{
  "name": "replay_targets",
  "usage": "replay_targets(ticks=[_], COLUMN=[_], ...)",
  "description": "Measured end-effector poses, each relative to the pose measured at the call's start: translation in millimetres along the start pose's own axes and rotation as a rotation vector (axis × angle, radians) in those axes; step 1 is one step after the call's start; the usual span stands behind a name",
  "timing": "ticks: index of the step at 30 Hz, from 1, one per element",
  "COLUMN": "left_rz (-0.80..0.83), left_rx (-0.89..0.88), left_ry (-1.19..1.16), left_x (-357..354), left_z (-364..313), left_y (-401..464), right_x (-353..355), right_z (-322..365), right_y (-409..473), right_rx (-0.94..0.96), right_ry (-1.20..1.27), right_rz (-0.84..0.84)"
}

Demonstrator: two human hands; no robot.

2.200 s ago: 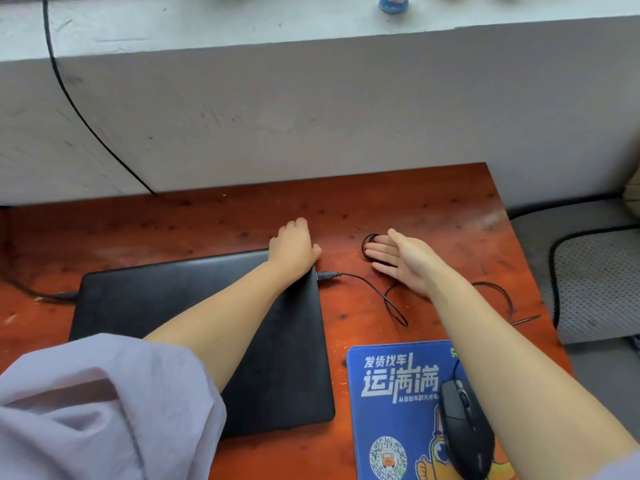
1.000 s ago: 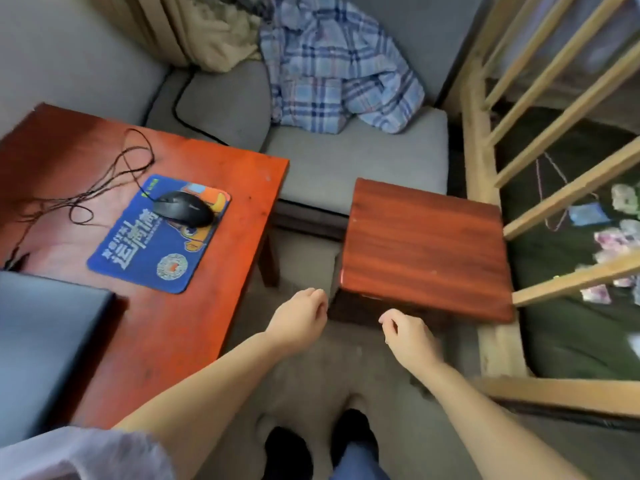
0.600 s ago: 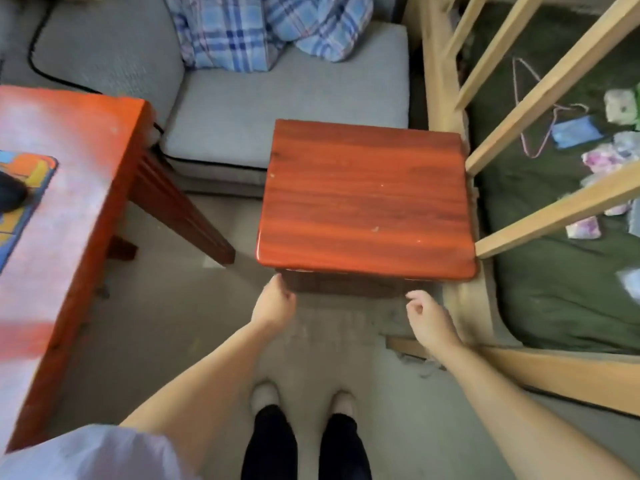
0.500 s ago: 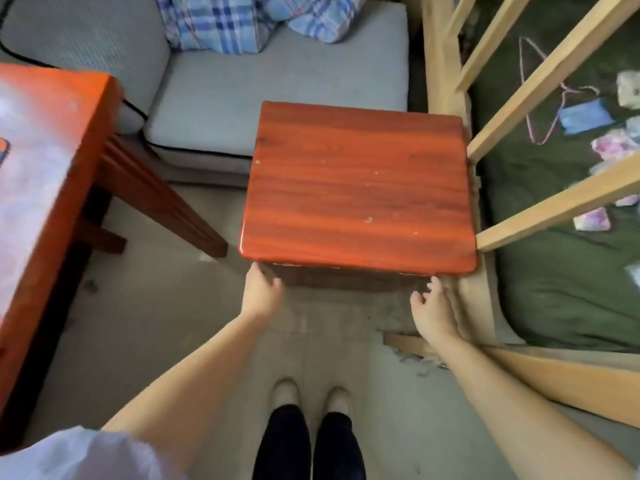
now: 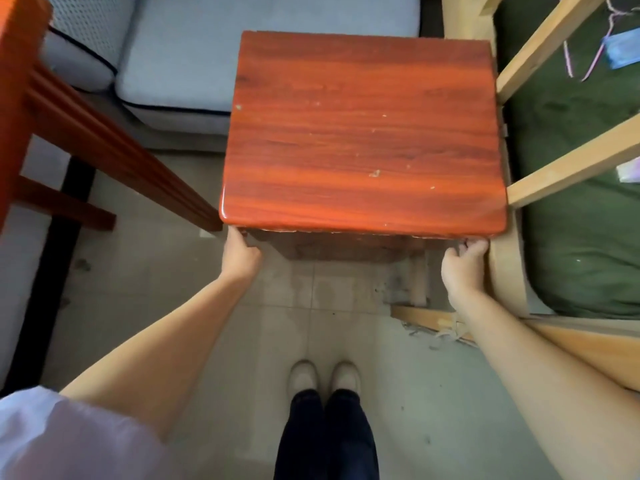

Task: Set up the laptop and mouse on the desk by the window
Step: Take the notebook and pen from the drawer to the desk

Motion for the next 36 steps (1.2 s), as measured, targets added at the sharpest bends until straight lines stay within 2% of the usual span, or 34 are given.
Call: replay_targets(ticks=[3, 5, 7, 10, 12, 14, 19, 25, 36], left_rz=[-0.011, 0.005, 0.057, 0.166, 0.192, 0.154, 0.056, -0.021, 0.088], left_rx=[0.021, 0.058, 0.172, 0.439, 0.541, 0.633, 0.722, 0.758, 0.927], left_ry=[0.053, -0.030, -0.279, -0.816, -1.011, -1.076, -1.048, -0.950, -0.850], left_x=[2.1, -1.7, -6.5, -12.8, -17.4, -22.9, -26.3, -31.0, -60.4], left_z=[11.2, 19.7, 21.5, 5.5, -9.7, -21.3, -26.4, 16.8, 62.3], left_y=[-18.6, -36.4, -46.6, -45.3, -38.5, -32.2, -45.6, -110.3, -88.0], right_x=[9.0, 12.6, 10.0, -9.2, -22.3, -31.0, -30.5, -11.4, -22.6], right_z=[-12.4, -17.9, -15.7, 3.2, 16.8, 26.7, 19.6, -43.4, -95.8], right_y=[-15.6, -28.5, -39.3, -53.9, -58.4, -59.9, -67.1, -105.6, -93.8], right_rx=[-0.023, -0.108, -0.264, -0.505, -0.619, -0.705, -0.742, -0.775, -0.866], right_ry=[0.013, 0.057, 0.298, 0.794, 0.844, 0.833, 0.843, 0.787, 0.840], right_rz=[0.017, 0.006, 0.014, 0.145, 0.195, 0.187, 0.076, 0.007, 0.039])
Point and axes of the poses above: each hand's wrist, its own y-axis towards the middle knuckle, its own x-axis out of the back of the hand, z = x × y, the point moved 2 cm from there along y, towards the middle knuckle, and after that the axes turned 9 degrees about y, right-handed, at the moved point
